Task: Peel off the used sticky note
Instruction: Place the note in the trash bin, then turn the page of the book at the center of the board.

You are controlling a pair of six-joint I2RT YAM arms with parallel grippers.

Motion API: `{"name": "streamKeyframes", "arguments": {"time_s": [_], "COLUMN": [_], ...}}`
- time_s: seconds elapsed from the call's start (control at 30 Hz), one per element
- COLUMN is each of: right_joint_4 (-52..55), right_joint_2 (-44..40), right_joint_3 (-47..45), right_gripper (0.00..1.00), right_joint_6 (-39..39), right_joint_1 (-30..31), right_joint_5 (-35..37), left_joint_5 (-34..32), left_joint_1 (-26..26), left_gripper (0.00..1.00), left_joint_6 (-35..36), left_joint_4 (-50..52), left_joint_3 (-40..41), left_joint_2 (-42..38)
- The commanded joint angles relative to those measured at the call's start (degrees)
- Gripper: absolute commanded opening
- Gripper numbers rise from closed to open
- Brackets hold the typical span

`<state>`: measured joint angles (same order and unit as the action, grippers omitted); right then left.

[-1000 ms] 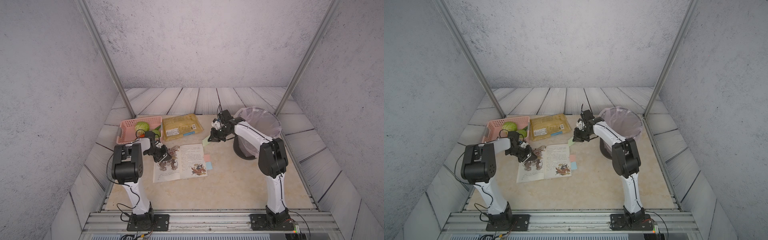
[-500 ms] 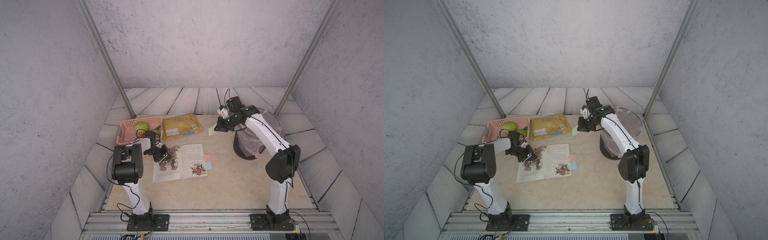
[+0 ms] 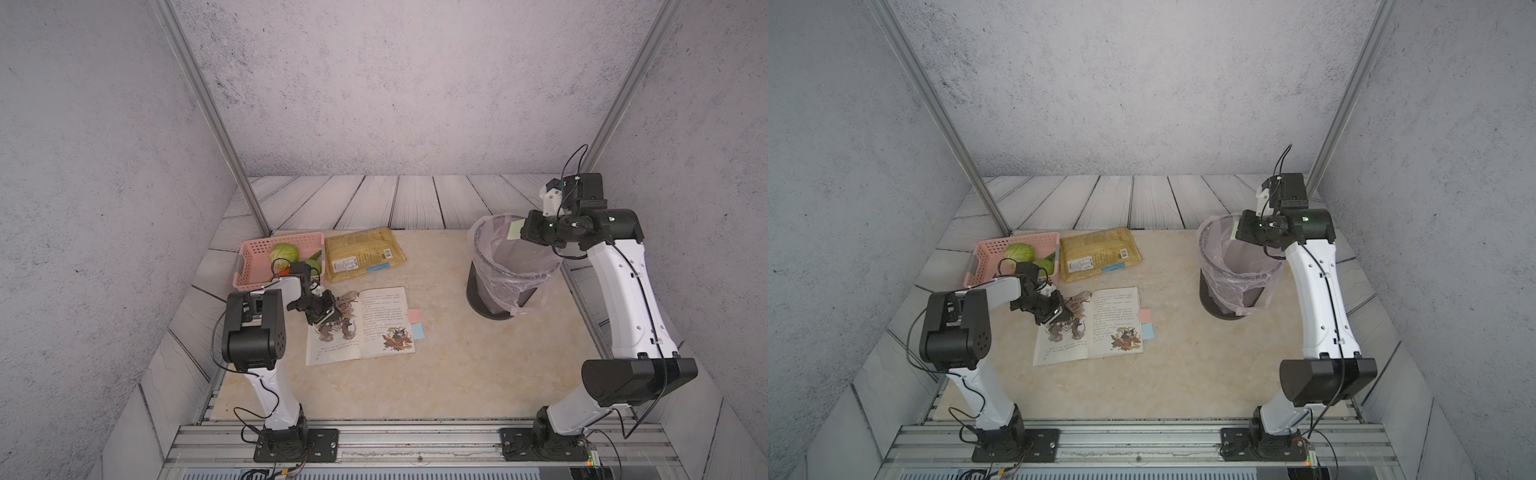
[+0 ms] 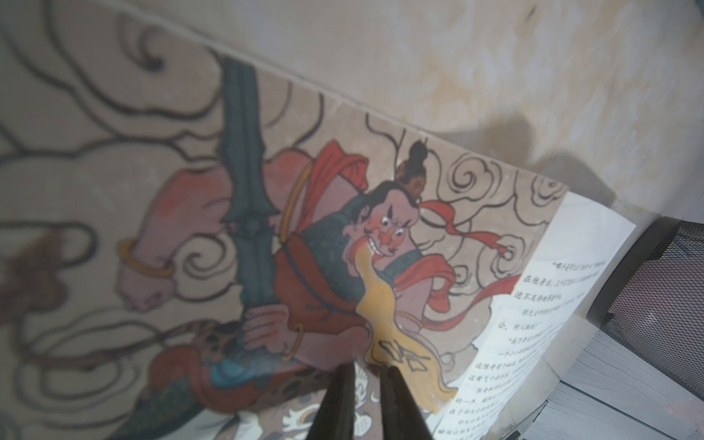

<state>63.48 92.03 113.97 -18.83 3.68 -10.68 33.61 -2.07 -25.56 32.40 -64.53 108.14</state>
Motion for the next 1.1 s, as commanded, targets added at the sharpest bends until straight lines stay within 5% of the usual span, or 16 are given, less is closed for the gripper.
{"name": "streamKeyframes", "arguments": {"time_s": [0.0,0.03,0.17,0.27,0.53,0.7,0.83,1.07], "right_joint_4": [0.76,0.78,1.08,1.12,0.09,-9.79,-16.32,-23.01], "right_joint_2": [-0.14,-0.23,-0.56,-0.91,-4.42,-11.67,-11.82,-2.26], "right_joint_3": [-0.33,-0.37,-0.32,-0.33,-1.74,-12.25,-19.63,-25.29], "right_gripper": [0.00,0.00,0.35,0.49,0.55,0.65,0.76,0.79], "right_joint_6": [0.57,0.63,1.14,1.33,1.67,-3.12,-6.24,-10.97], "right_joint_1": [0.16,0.18,0.02,-0.05,0.09,1.93,12.11,26.11], "right_joint_5": [0.15,0.66,3.44,4.23,3.03,-10.84,-13.71,-14.33], "left_joint_5": [-1.22,-1.24,-1.21,-1.28,-1.56,-1.76,-2.05,-2.13], "left_joint_1": [0.34,0.31,0.44,0.40,0.40,0.40,0.40,0.52], "left_gripper": [0.19,0.19,0.19,0.19,0.19,0.19,0.19,0.19], "left_joint_6": [-0.01,-0.01,-0.06,0.01,0.07,0.17,0.41,0.28], "left_joint_4": [0.84,0.82,0.81,0.82,0.93,0.94,0.77,0.73], "left_joint_3": [0.97,0.91,0.90,0.85,0.93,1.05,1.31,1.29], "left_joint_2": [-0.91,-0.82,-0.75,-0.71,-0.81,-1.07,-1.45,-1.57]}}
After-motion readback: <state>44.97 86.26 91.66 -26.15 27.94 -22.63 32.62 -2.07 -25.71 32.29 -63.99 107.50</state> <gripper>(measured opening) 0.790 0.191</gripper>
